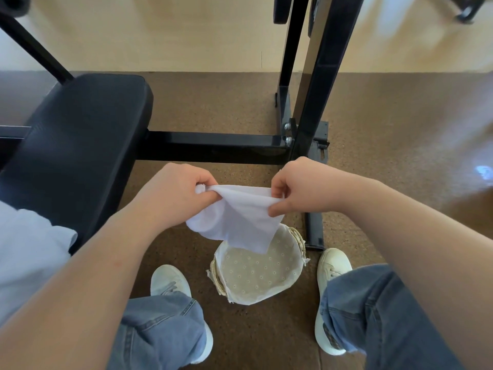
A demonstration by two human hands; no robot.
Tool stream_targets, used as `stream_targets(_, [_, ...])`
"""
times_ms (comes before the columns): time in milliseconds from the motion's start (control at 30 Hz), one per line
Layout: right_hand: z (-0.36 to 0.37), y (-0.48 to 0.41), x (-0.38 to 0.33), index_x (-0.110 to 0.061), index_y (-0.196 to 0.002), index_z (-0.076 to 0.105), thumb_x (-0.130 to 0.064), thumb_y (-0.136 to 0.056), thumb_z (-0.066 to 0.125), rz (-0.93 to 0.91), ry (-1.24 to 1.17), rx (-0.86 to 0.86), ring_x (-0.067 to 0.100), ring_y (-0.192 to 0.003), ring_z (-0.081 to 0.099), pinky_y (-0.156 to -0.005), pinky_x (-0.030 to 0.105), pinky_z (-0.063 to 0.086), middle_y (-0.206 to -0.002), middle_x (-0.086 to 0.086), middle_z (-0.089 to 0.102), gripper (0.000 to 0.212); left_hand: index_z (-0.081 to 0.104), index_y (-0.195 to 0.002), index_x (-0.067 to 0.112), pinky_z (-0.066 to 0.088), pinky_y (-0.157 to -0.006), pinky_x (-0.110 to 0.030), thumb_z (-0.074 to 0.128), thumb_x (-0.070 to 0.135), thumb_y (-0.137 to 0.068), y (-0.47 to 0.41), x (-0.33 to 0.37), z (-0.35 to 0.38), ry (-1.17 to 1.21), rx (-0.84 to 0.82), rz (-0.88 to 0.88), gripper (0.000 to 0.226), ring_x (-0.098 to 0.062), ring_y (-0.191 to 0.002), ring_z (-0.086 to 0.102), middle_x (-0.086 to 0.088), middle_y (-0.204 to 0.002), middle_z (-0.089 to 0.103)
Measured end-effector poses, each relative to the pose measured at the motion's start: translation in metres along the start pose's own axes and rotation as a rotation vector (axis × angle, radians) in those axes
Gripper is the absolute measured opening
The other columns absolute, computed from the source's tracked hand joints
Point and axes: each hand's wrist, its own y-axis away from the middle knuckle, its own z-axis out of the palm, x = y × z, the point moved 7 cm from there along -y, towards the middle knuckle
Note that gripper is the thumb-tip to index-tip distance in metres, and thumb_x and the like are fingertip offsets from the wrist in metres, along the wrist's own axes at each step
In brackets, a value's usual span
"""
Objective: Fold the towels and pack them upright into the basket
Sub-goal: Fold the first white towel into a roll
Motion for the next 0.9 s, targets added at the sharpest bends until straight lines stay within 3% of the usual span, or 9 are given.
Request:
stream_targets(67, [-0.003, 0.000, -0.002, -0.023, -0.077, 0.067, -0.050, -0.082, 0.081, -0.013, -0.035, 0.040, 0.008, -0.066, 0.056, -0.060, 0.021, 0.045, -0.072, -0.008, 0.064, 0.030, 0.068, -0.094, 0.035, 0.041, -0.061, -0.016, 0.064, 0.037, -0.098, -0.001, -0.002, -0.002, -0.005, 0.011, -0.018, 0.007, -0.007, -0.079, 0.057, 0.013, -0.085, 0.062])
stream_targets(167, [-0.007, 0.002, -0.005, -0.028, -0.080, 0.066, -0.043, -0.086, 0.079, -0.036, -0.075, 0.062, 0.004, -0.069, 0.056, -0.061, 0.018, 0.040, -0.076, -0.012, 0.062, 0.021, 0.067, -0.095, 0.034, 0.043, -0.061, -0.017, 0.063, 0.037, -0.099, -0.001, -0.007, -0.003, -0.020, 0.023, -0.049, 0.007, -0.009, -0.079, 0.057, 0.008, -0.090, 0.065])
stream_targets(300, [-0.008, 0.004, -0.005, -0.028, -0.099, 0.074, -0.028, -0.093, 0.073, -0.061, -0.096, 0.053, -0.001, -0.076, 0.060, -0.065, 0.012, 0.044, -0.082, -0.017, 0.064, 0.006, 0.068, -0.100, 0.031, 0.043, -0.062, -0.016, 0.061, 0.036, -0.100, -0.002, -0.011, -0.003, -0.046, 0.029, -0.076, 0.008, -0.010, -0.078, 0.056, 0.005, -0.092, 0.064])
stream_targets(433, [-0.012, 0.004, -0.008, -0.033, -0.098, 0.073, -0.030, -0.094, 0.072, -0.086, -0.139, 0.091, -0.003, -0.080, 0.063, -0.069, 0.009, 0.046, -0.086, -0.019, 0.066, 0.005, 0.069, -0.104, 0.030, 0.046, -0.066, -0.022, 0.060, 0.035, -0.101, -0.003, -0.012, -0.004, -0.049, 0.021, -0.124, 0.011, -0.017, -0.086, 0.060, 0.001, -0.099, 0.067])
stream_targets(633, [-0.019, 0.004, -0.007, -0.031, -0.101, 0.076, -0.040, -0.094, 0.072, -0.082, -0.132, 0.180, -0.002, -0.076, 0.061, -0.066, 0.009, 0.043, -0.084, -0.018, 0.067, 0.012, 0.068, -0.103, 0.032, 0.048, -0.065, -0.022, 0.060, 0.037, -0.101, -0.003, -0.013, -0.002, -0.047, 0.012, -0.139, 0.009, -0.015, -0.082, 0.059, 0.003, -0.097, 0.066])
stream_targets(900, [-0.024, 0.005, -0.011, -0.028, -0.103, 0.079, -0.039, -0.097, 0.068, -0.141, -0.070, 0.266, 0.003, -0.086, 0.065, -0.081, 0.019, 0.053, -0.091, -0.015, 0.073, 0.017, 0.064, -0.100, 0.033, 0.049, -0.067, -0.023, 0.059, 0.037, -0.102, -0.002, -0.009, -0.002, -0.060, 0.009, -0.125, 0.007, -0.015, -0.087, 0.060, 0.002, -0.098, 0.065])
